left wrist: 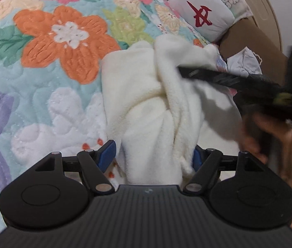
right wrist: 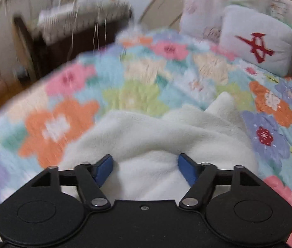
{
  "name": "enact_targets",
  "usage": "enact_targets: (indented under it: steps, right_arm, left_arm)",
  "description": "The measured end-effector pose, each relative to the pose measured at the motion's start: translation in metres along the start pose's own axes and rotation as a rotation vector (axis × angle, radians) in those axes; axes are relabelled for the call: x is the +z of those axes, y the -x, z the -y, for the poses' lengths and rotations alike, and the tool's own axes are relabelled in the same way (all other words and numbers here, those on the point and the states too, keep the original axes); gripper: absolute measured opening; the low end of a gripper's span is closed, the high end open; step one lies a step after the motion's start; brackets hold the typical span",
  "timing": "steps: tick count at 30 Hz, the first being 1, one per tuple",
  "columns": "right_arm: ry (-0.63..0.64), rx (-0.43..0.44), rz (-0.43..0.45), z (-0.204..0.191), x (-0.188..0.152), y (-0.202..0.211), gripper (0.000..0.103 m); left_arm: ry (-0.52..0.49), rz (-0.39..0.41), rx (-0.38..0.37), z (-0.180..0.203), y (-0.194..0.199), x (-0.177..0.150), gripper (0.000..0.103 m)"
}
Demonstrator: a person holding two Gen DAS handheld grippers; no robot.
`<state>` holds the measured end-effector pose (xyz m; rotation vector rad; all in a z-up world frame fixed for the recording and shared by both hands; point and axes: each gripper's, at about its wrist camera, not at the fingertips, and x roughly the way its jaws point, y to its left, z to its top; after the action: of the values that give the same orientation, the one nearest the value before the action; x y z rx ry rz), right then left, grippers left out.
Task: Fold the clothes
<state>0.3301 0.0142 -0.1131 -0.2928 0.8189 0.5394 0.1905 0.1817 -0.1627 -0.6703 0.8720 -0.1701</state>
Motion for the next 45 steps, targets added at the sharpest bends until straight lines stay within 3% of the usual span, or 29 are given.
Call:
enact_targets:
  steps: [2,10,15,21,28,33,39,45]
  right_arm:
    - [0.067,-0.058,-0.036,-0.014,-0.003,-0.009,0.080]
    - [-0.008,-0.080,-0.012,-0.019,-0.013,0.034,0.080]
    - [-0.135,-0.058,0.057,-0.025,-0.067,0.101,0.080]
    - [-0.187,0.004,0.010,-0.027,-0.121,0.149,0.080]
    - [-0.242,0.010,0.041,-0.029,-0.146,0.203,0.081]
    - [-0.288,-0.035,0.021,-0.029,-0.162,0.221,0.088]
    - [-0.347,-0.074,-0.004,-0.023,-0.181,0.235,0.088]
    - [-0.350,-0.097,-0.026,-0.029,-0.184,0.243,0.088]
  left_arm:
    - [0.018,-0.016,-0.003,-0.006,-0.004,0.003,0.073]
    - [0.066,-0.059,-0.029,-0.010,-0.012,0.005,0.080]
    - [0.036,-0.059,0.035,0.003,-0.001,-0.001,0.080]
    - [-0.039,0.003,0.091,0.030,0.041,-0.020,0.079]
    - [-0.240,0.035,0.177,0.093,0.081,-0.047,0.084]
    - [-0.216,0.012,0.102,0.111,0.102,-0.061,0.088]
    - [-0.233,0.037,0.166,0.117,0.119,-0.081,0.091]
    - [-0.296,-0.002,0.237,0.117,0.113,-0.106,0.097]
